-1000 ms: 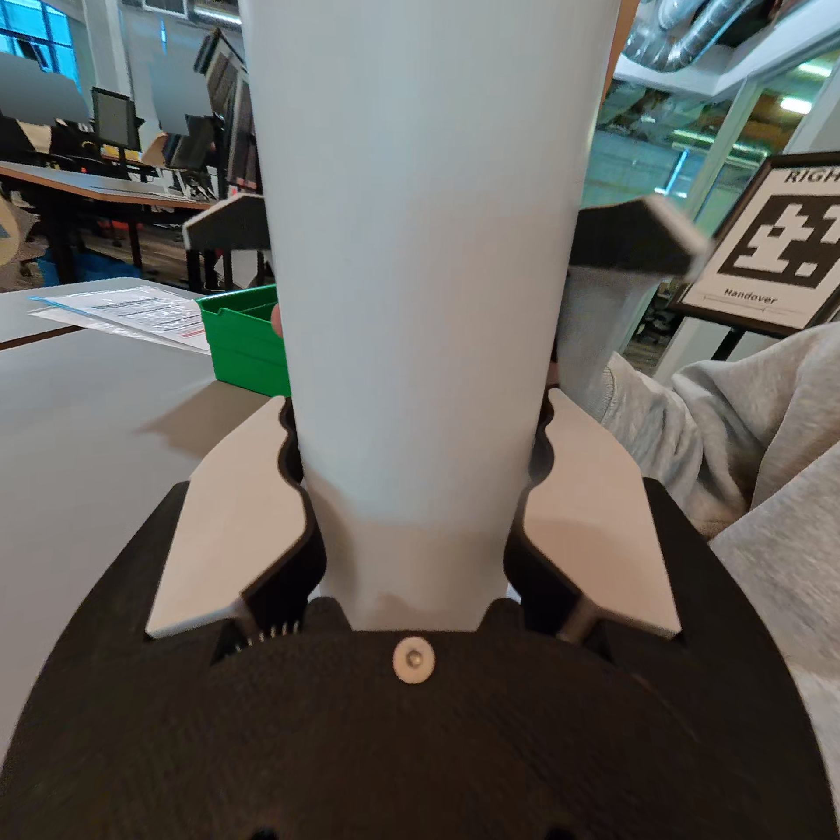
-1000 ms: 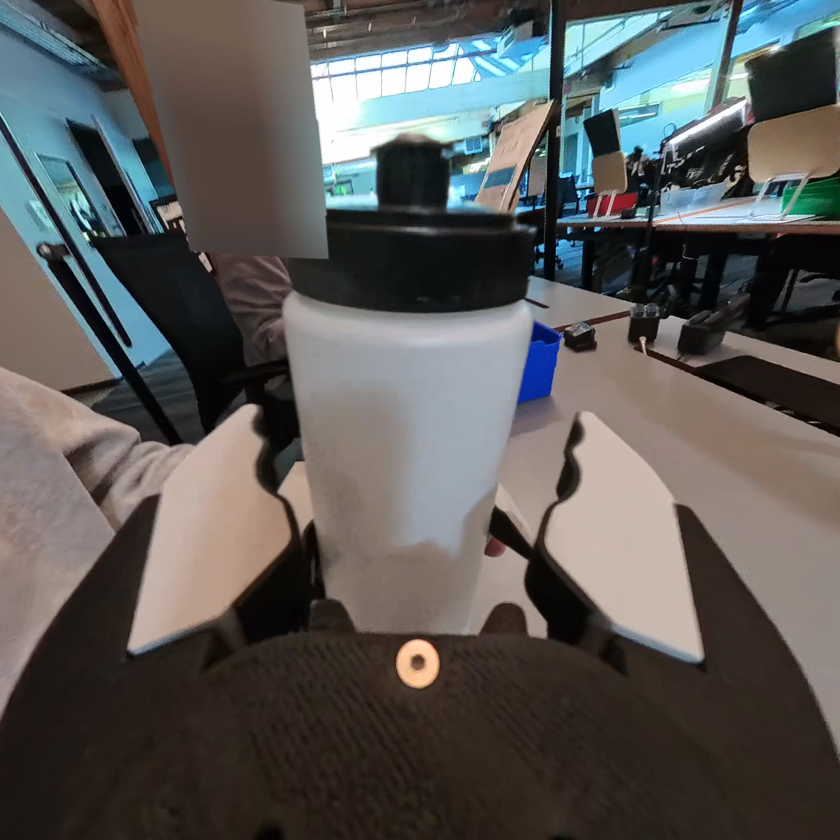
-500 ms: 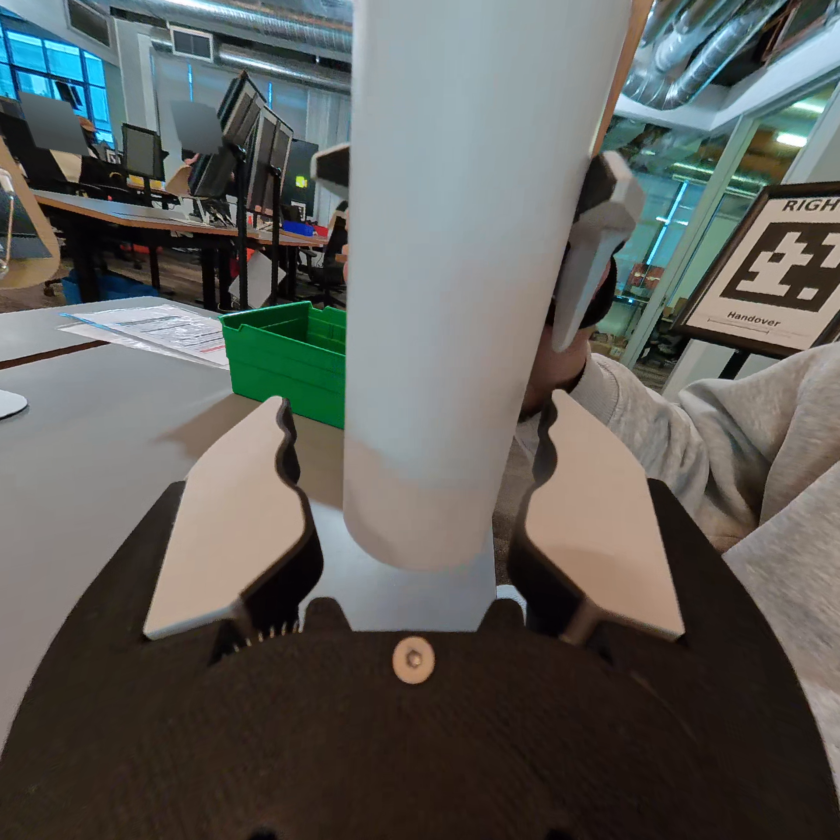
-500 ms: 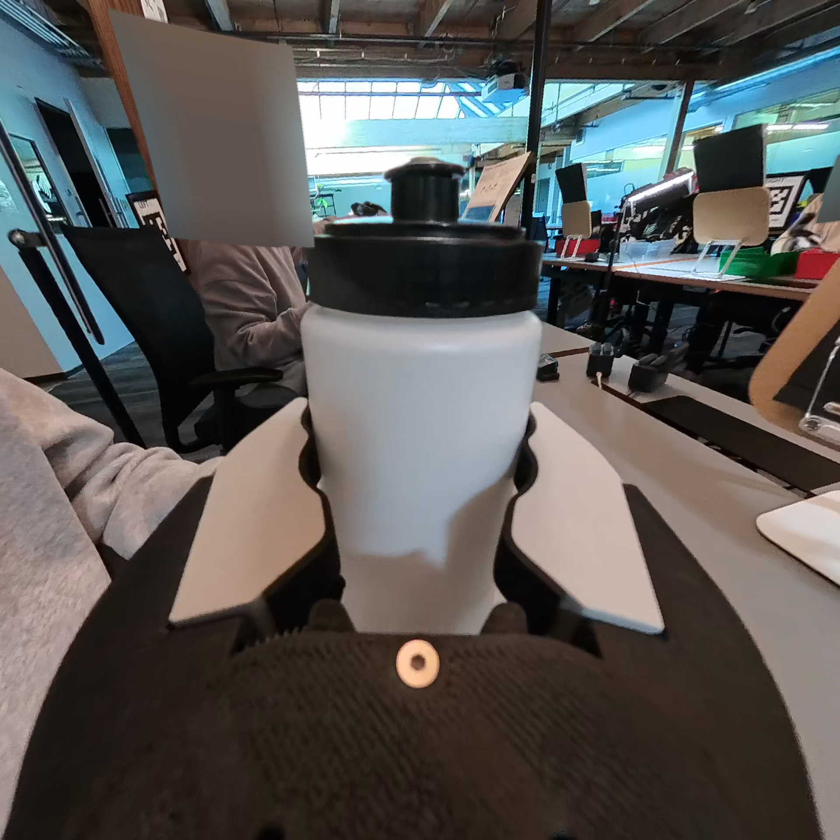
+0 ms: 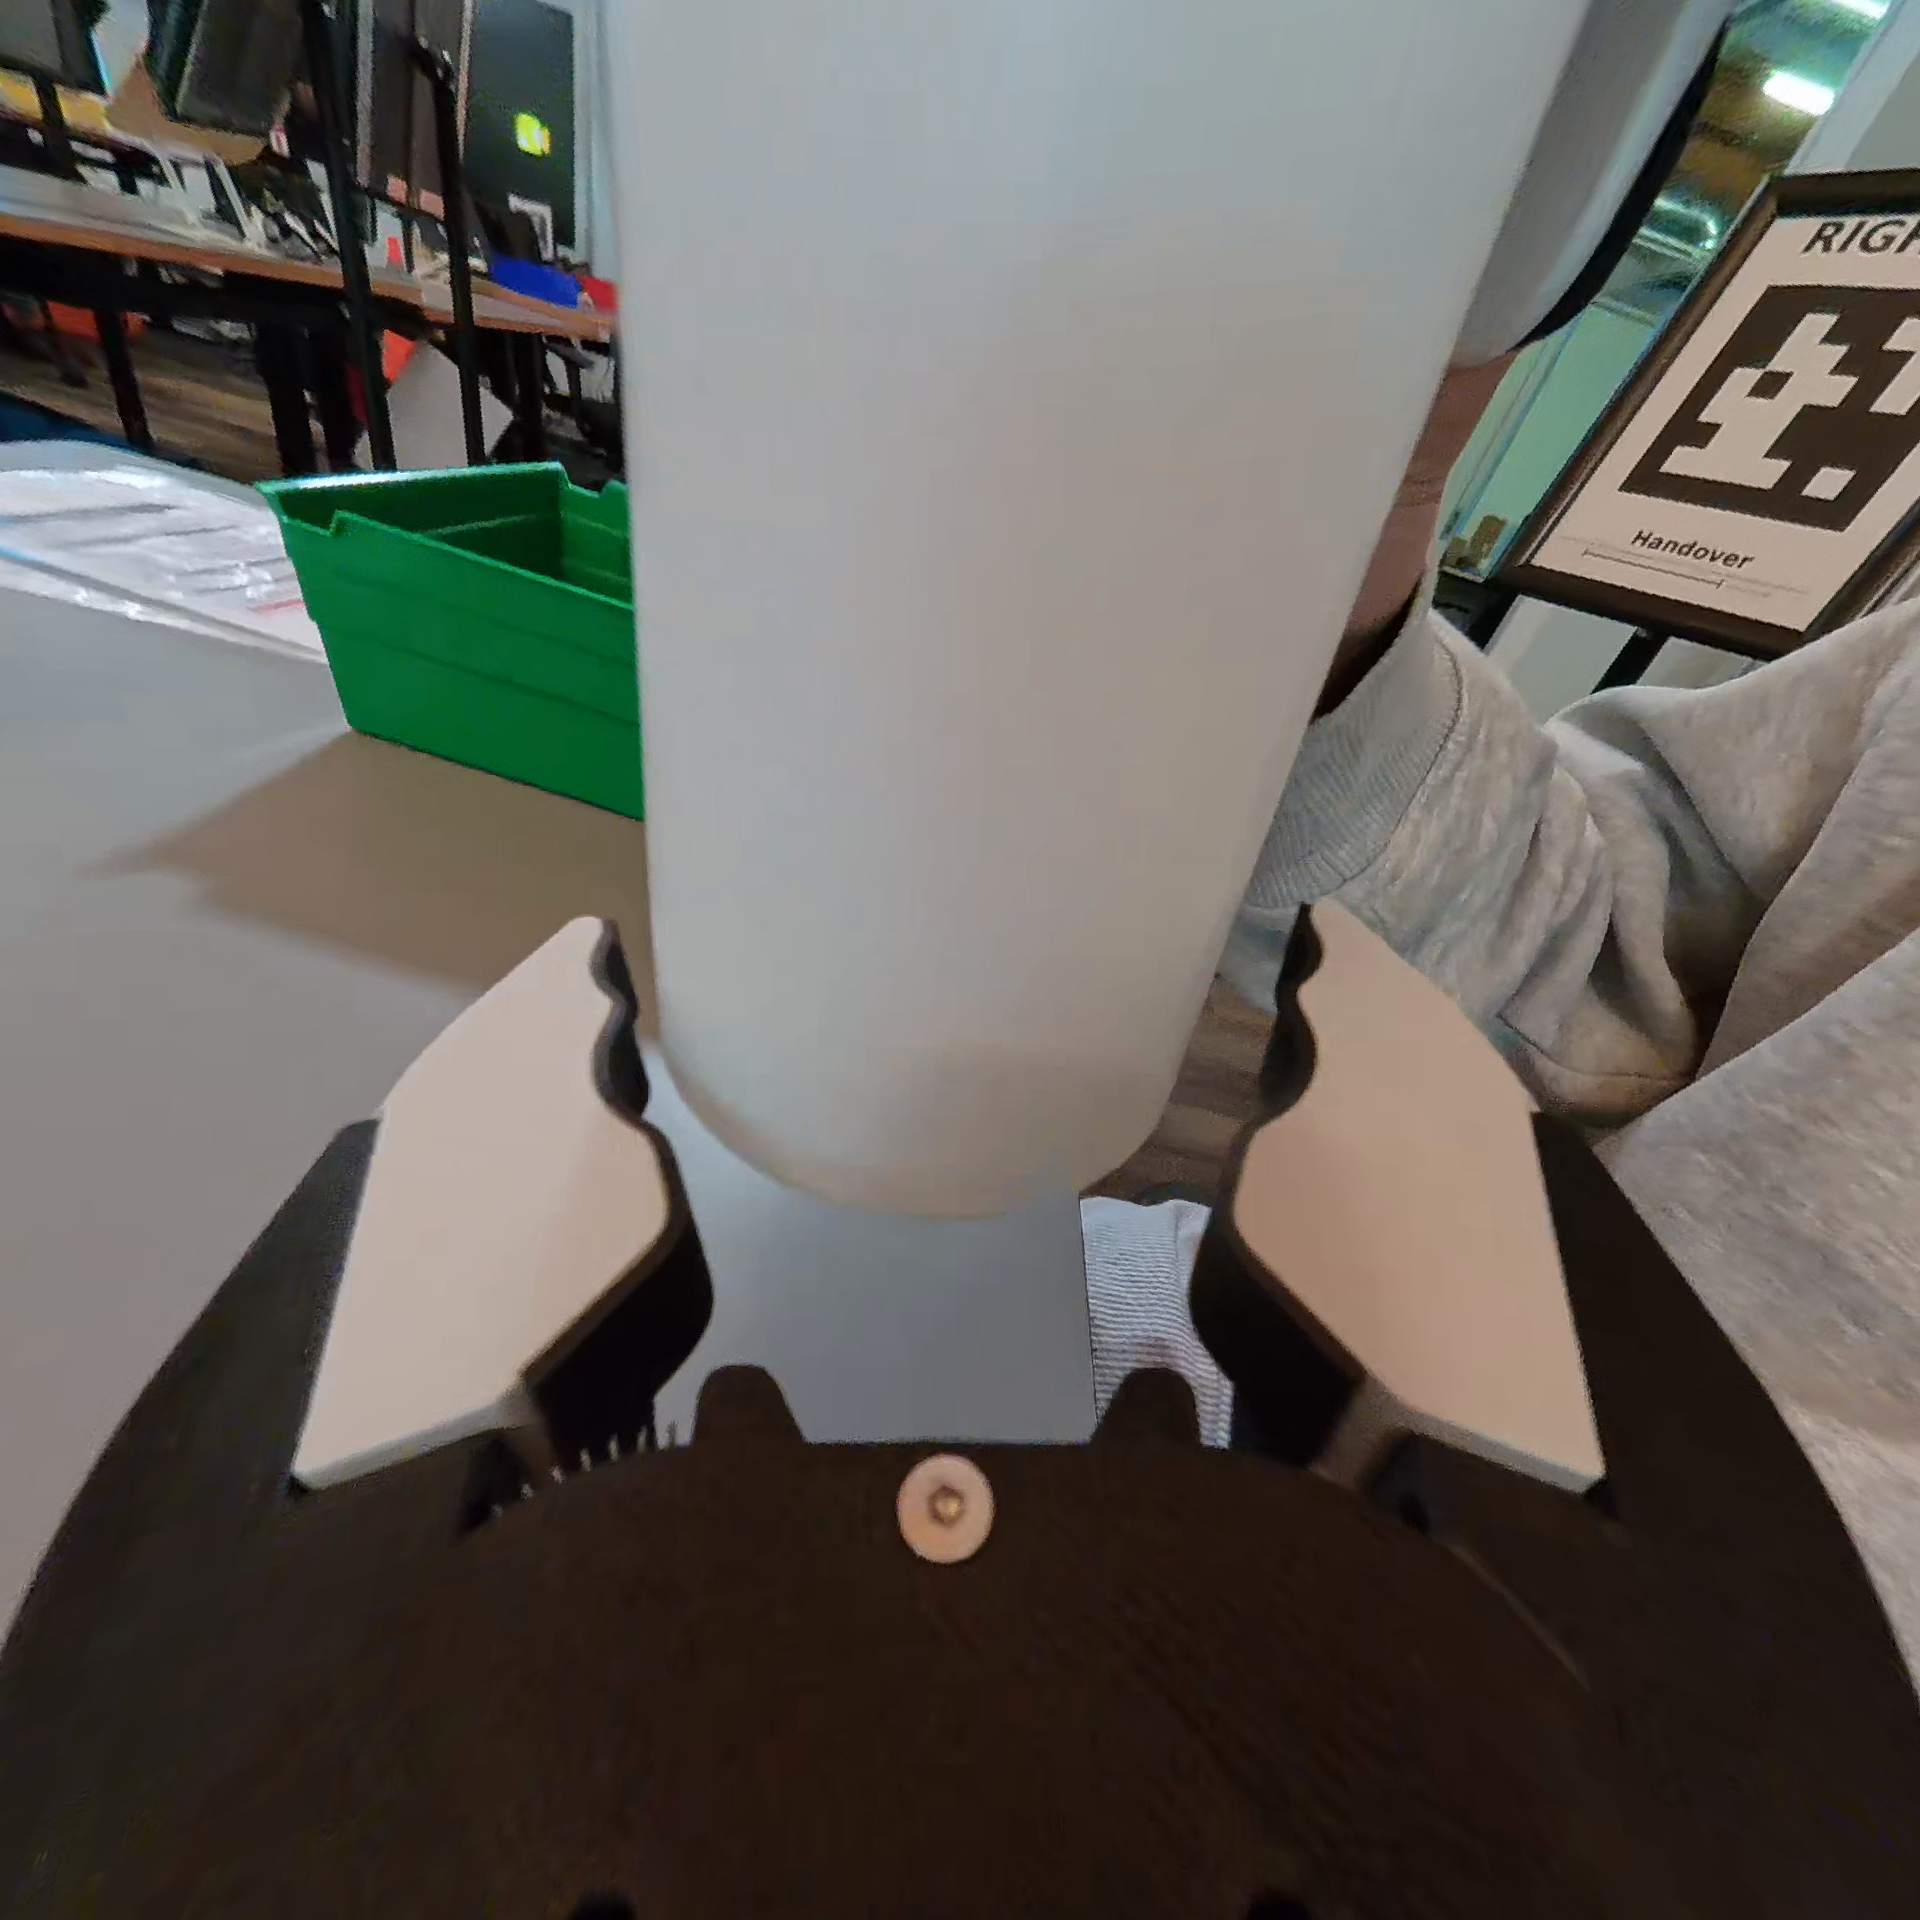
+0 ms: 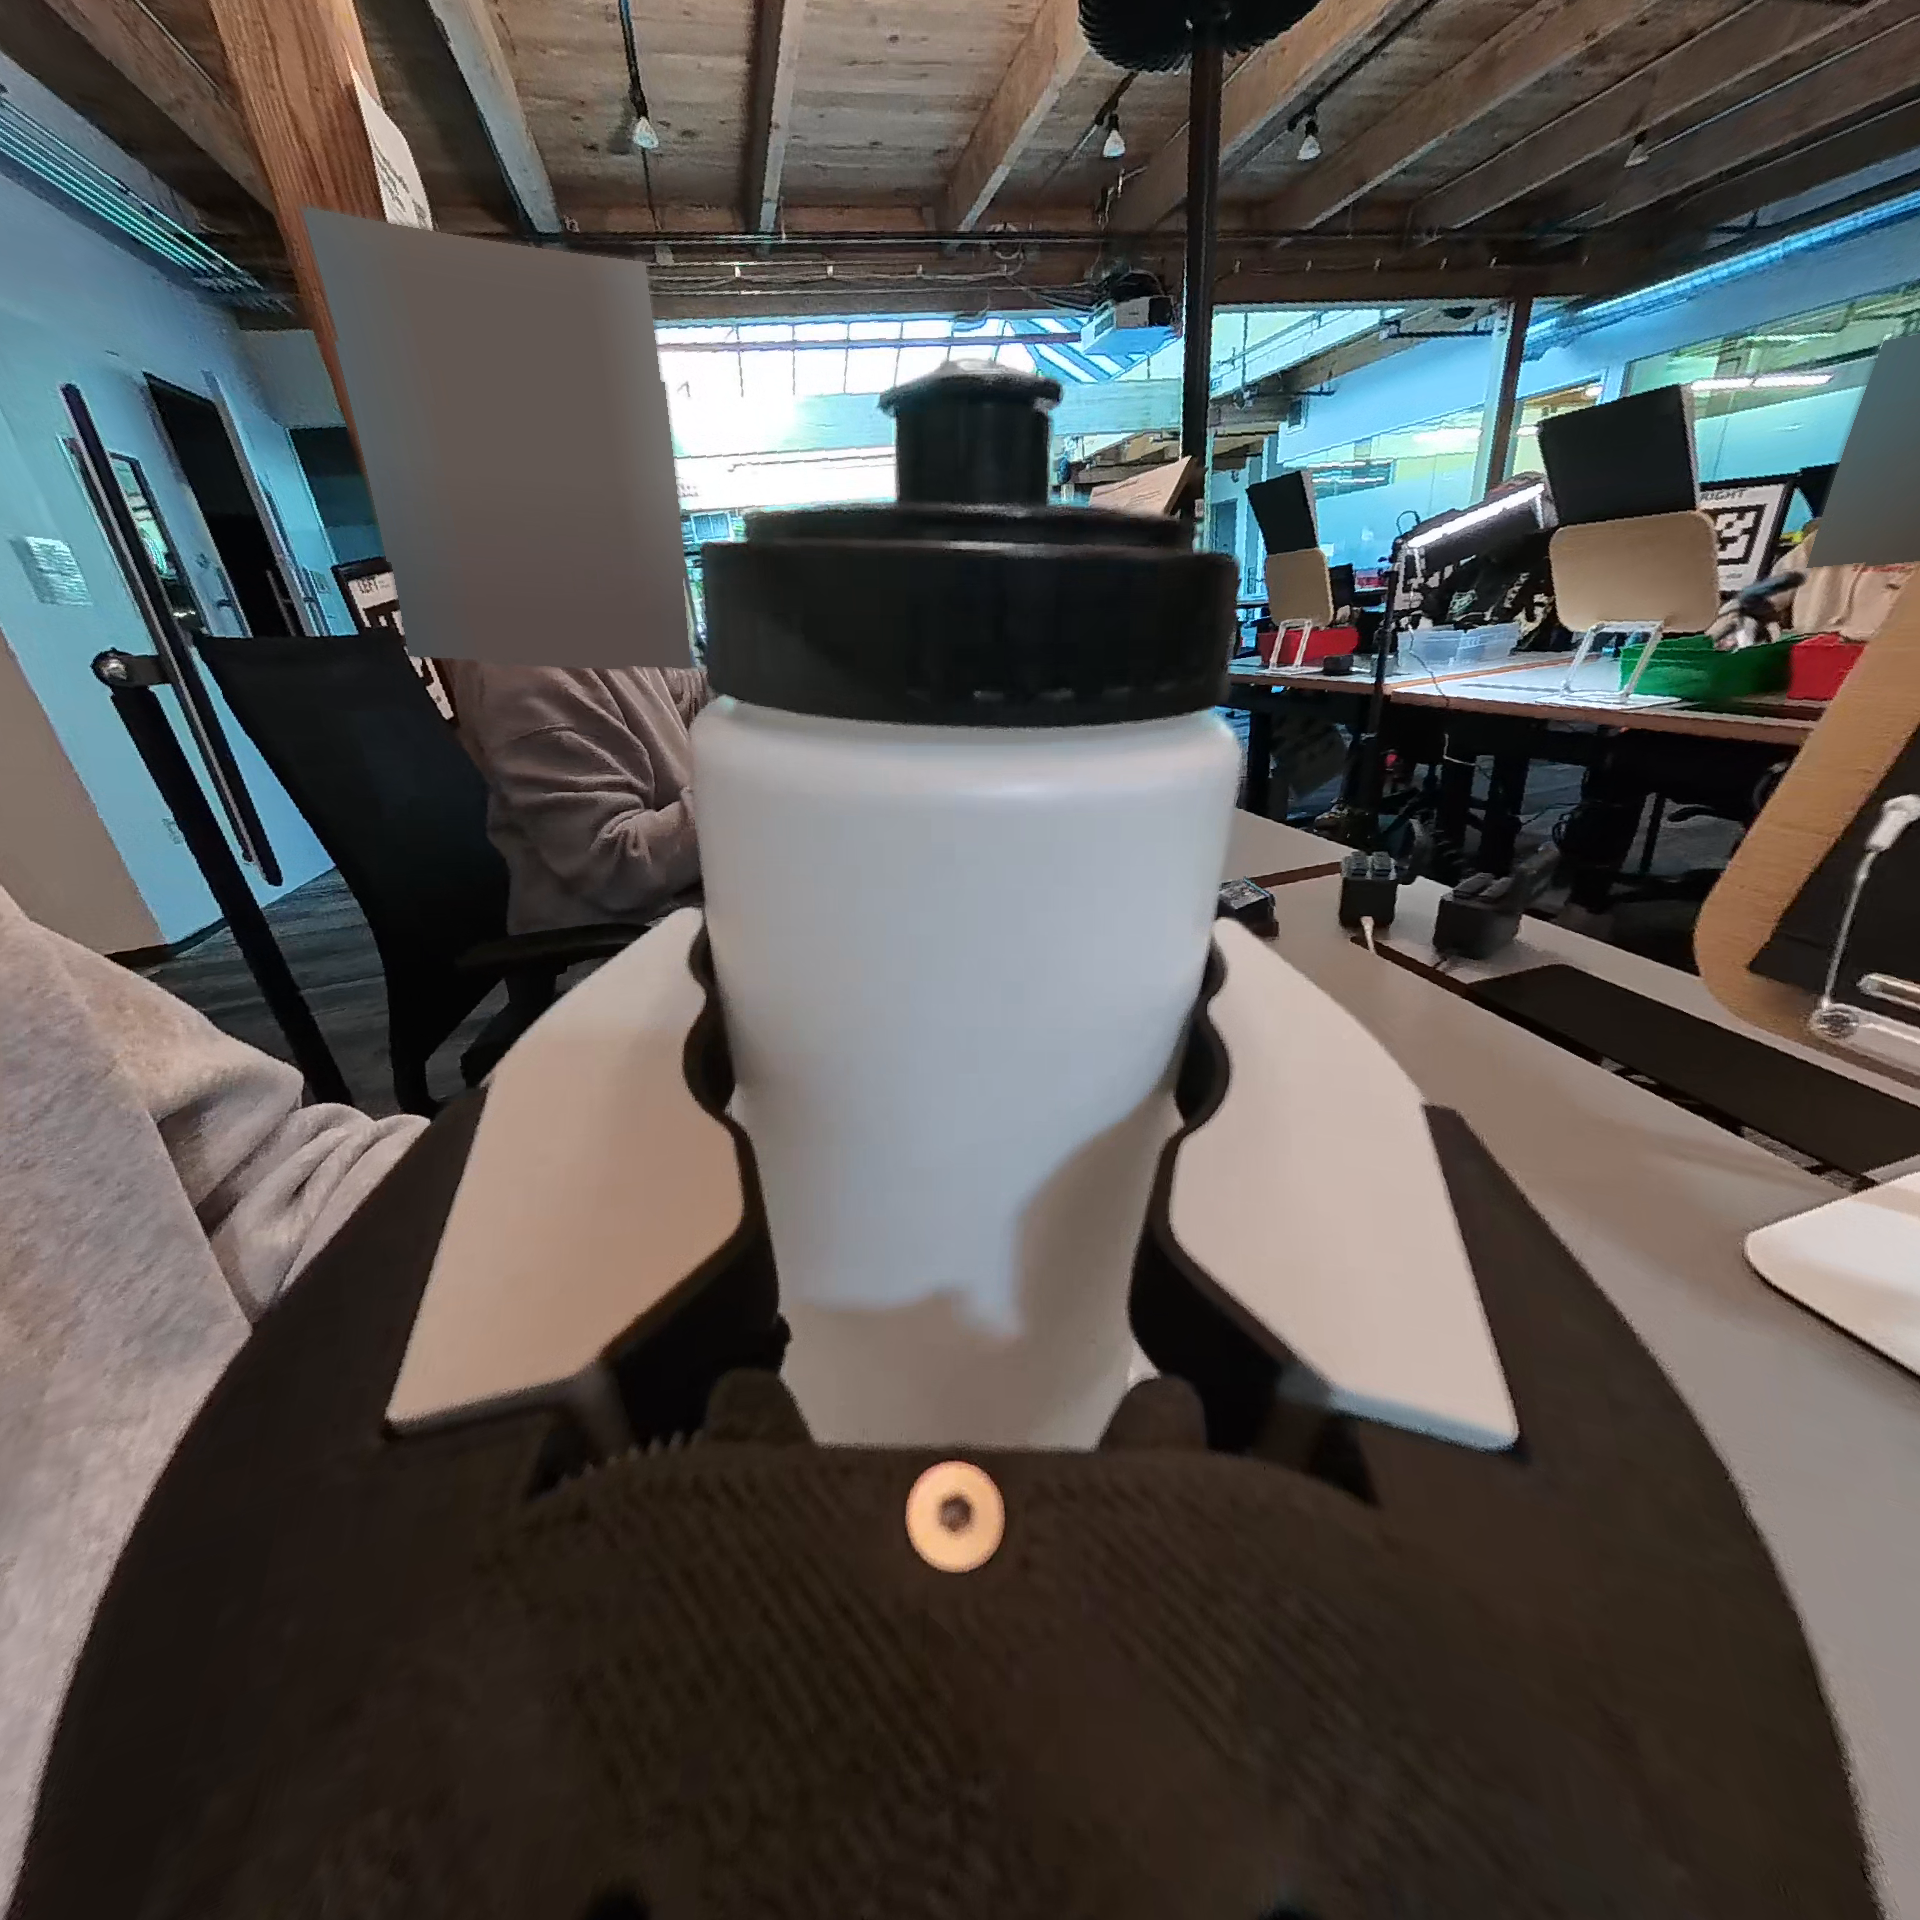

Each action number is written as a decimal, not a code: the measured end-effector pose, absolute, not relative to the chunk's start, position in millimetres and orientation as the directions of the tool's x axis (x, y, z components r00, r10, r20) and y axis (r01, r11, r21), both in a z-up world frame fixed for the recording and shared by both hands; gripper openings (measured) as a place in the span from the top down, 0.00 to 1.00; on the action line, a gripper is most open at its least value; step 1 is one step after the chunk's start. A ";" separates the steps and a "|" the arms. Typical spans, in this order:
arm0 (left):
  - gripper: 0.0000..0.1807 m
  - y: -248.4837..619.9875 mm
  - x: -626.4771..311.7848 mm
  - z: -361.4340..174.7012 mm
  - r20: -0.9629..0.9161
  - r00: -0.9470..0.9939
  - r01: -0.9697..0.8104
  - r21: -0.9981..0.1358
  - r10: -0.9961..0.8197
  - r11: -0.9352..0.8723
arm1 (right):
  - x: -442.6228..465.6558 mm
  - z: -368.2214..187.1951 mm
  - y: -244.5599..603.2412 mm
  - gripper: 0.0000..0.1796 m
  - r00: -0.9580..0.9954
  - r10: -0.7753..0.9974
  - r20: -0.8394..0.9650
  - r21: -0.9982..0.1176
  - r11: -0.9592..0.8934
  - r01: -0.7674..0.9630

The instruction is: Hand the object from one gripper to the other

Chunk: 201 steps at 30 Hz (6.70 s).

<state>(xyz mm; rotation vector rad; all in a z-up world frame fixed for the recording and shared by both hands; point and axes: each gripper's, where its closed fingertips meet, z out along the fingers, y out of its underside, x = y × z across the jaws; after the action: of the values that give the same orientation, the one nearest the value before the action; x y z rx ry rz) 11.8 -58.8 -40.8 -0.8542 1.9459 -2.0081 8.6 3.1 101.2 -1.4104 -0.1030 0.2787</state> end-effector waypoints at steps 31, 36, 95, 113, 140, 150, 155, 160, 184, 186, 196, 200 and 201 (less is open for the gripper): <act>0.50 -41.1 3.8 2.2 0.210 -0.811 -0.081 -0.965 -0.546 -0.251 | 5.6 108.0 1.0 0.48 0.963 0.256 -0.089 -0.985 0.121 -0.123; 0.47 -43.2 3.6 -2.4 0.227 -0.824 -0.100 -0.960 -0.519 -0.261 | 1.6 99.8 4.6 0.48 0.965 0.256 -0.054 -0.995 0.072 -0.074; 0.52 39.6 -33.9 131.4 0.138 -0.677 0.093 -0.958 -0.723 -0.271 | -83.6 -43.4 78.0 0.28 0.934 0.357 -0.001 -0.997 -0.078 0.029; 0.34 14.4 -41.8 145.1 0.091 -0.711 0.179 -0.936 -0.698 -0.303 | -59.3 -13.4 62.6 0.42 0.940 0.316 -0.127 -0.990 0.018 -0.140; 0.45 37.3 -14.1 115.1 0.303 -0.707 0.030 -0.890 -0.639 -0.455 | 217.5 23.3 -191.0 0.42 0.801 -0.598 -0.020 -0.935 -0.272 -0.226; 0.45 38.2 -5.7 103.1 0.373 -0.709 -0.029 -0.863 -0.599 -0.504 | 235.3 -109.2 -220.5 0.42 0.635 -0.675 -0.376 -0.627 -0.319 -0.711; 0.45 43.4 -4.6 101.4 0.392 -0.706 -0.036 -0.852 -0.590 -0.523 | 231.3 -124.6 -214.5 0.43 0.605 -0.667 -0.435 -0.574 -0.312 -0.757; 0.46 47.9 -4.2 100.9 0.413 -0.707 -0.045 -0.836 -0.574 -0.546 | 233.6 -102.8 -213.3 0.37 0.634 -0.637 -0.439 -0.630 -0.285 -0.723; 0.47 48.2 6.7 79.6 0.484 -0.694 -0.141 -0.817 -0.532 -0.559 | 239.1 -32.4 -207.9 0.55 0.732 -0.548 -0.405 -0.821 -0.136 -0.555; 0.47 54.2 9.2 76.0 0.486 -0.680 -0.148 -0.824 -0.549 -0.546 | 230.8 6.8 -200.4 0.59 0.782 -0.517 -0.348 -0.896 -0.063 -0.440; 0.67 194.1 -4.9 61.6 0.392 -0.297 -0.165 -0.919 -0.871 -0.358 | 97.3 61.8 -72.1 0.77 0.988 -0.114 -0.101 -0.995 -0.006 -0.102; 0.72 313.1 -56.3 47.3 0.251 0.103 -0.173 -0.948 -0.962 -0.266 | 20.3 15.2 -10.8 0.77 0.957 0.190 -0.218 -0.976 -0.034 -0.215; 0.73 341.5 -74.0 42.4 0.232 0.204 -0.170 -0.948 -0.951 -0.268 | 4.5 -3.6 0.4 0.77 0.944 0.238 -0.230 -0.973 -0.076 -0.218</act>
<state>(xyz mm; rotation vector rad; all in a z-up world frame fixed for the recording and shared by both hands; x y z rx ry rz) -74.0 341.5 42.4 -1.6257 1.0793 -1.1514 4.5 0.4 -3.6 -1.6036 -0.0155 0.3768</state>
